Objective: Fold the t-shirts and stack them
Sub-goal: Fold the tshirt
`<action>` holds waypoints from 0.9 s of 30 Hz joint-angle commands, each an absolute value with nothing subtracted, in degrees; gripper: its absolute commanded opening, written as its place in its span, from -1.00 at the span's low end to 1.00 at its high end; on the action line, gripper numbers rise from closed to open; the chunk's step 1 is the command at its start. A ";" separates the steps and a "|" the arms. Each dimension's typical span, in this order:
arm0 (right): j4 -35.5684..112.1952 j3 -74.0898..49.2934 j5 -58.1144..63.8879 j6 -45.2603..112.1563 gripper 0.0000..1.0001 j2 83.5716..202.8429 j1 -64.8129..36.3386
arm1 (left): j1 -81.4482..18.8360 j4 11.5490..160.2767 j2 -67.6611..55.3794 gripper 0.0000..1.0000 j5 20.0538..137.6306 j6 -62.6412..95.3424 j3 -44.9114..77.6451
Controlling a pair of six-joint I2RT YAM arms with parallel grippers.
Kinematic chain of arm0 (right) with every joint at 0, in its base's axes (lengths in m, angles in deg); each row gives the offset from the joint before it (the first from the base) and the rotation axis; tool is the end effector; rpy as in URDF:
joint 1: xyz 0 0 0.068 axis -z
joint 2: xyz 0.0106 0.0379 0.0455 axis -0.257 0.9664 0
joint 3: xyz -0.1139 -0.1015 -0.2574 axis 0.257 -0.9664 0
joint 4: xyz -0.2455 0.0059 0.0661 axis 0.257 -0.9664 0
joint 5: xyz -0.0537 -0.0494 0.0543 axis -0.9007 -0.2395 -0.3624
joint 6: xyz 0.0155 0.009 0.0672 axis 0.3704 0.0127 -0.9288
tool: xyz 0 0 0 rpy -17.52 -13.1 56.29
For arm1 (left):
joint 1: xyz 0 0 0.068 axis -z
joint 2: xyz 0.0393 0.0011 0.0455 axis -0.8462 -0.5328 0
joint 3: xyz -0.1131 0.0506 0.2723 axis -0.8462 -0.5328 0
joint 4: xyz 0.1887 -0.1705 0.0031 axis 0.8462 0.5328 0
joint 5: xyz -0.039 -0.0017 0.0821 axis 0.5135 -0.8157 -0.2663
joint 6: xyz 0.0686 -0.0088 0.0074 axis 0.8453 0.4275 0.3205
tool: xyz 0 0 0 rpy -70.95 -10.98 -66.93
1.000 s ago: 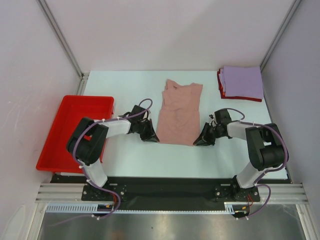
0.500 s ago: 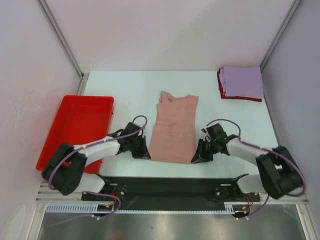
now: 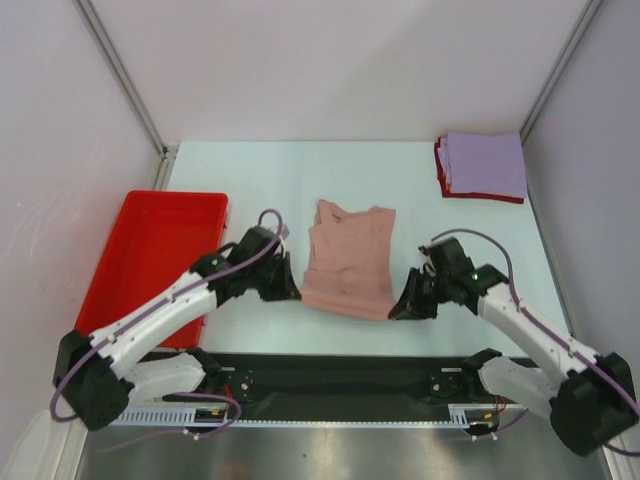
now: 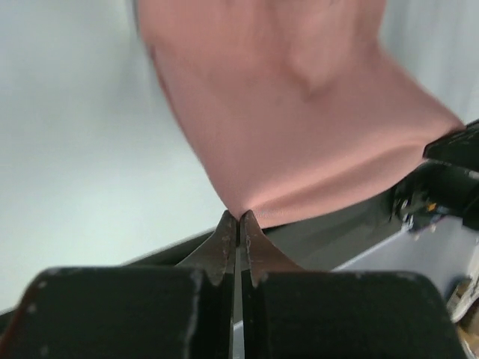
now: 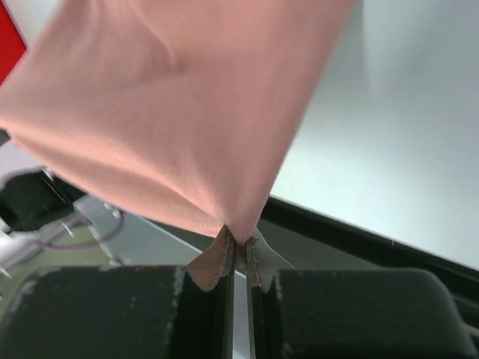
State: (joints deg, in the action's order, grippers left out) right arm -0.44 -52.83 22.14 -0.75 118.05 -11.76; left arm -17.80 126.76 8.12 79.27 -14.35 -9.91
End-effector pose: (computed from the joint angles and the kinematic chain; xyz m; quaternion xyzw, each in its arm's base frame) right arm 0.1335 0.0956 0.2190 0.0579 0.9397 0.3265 0.0835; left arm 0.1483 -0.1356 0.2589 0.0046 0.9486 -0.2570 0.1847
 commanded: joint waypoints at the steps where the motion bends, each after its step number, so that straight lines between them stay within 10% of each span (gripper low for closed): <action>1: -5.39 -40.86 18.10 5.01 -1.00 125.83 -6.67 | -20.18 130.73 0.30 -0.99 72.51 -7.15 2.62; 16: -10.65 10.39 21.09 18.73 -1.00 176.35 5.13 | -33.98 137.40 -49.79 -0.99 79.98 5.96 57.47; 27: -9.25 22.96 24.95 17.85 -1.00 188.50 7.42 | -36.80 128.10 -58.00 -0.99 86.40 3.33 62.67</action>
